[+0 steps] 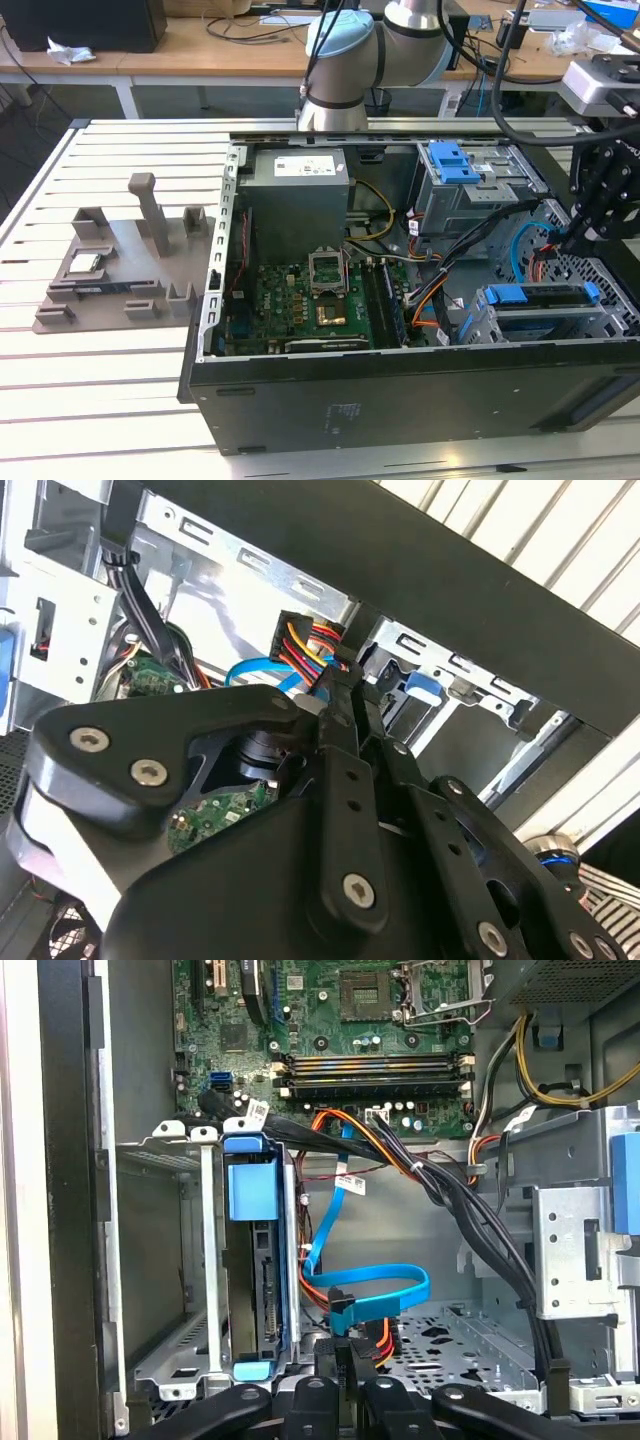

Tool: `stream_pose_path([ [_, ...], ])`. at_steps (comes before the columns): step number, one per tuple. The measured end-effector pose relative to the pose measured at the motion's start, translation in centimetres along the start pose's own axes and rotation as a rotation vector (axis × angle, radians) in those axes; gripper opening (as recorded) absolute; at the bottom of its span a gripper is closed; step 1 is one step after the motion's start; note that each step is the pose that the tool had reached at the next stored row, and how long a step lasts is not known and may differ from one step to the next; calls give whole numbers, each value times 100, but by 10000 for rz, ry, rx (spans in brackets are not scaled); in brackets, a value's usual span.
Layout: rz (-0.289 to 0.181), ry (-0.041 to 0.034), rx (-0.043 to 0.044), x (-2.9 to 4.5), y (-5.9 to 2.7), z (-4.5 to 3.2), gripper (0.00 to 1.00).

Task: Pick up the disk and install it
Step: 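Insert the first disk wire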

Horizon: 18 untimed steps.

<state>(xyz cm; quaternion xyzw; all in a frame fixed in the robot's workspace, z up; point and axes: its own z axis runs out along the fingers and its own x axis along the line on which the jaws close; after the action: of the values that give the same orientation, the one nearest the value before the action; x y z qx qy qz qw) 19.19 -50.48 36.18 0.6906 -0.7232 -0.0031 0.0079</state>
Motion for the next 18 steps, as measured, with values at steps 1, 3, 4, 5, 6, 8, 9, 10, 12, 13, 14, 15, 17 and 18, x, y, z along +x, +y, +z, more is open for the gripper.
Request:
stream_pose_path([
  [1,-1,3,0,22,0,-1,17],
  [3,0,3,0,114,6,3,17],
  [4,-1,3,0,144,13,5,17],
  [5,-1,4,0,171,21,7,17],
  [6,0,4,0,205,30,10,17],
  [8,-4,-1,-1,248,59,30,17],
  [9,-10,2,0,254,75,42,17],
  [10,-21,5,1,257,92,55,17],
  [12,-39,4,1,258,125,113,17],
  [13,-41,6,1,258,125,118,17],
  [14,-41,6,1,260,124,124,17],
  [15,-41,7,1,266,124,127,17],
  [17,-40,17,1,282,124,132,17],
  [18,-41,23,1,289,124,135,17],
])
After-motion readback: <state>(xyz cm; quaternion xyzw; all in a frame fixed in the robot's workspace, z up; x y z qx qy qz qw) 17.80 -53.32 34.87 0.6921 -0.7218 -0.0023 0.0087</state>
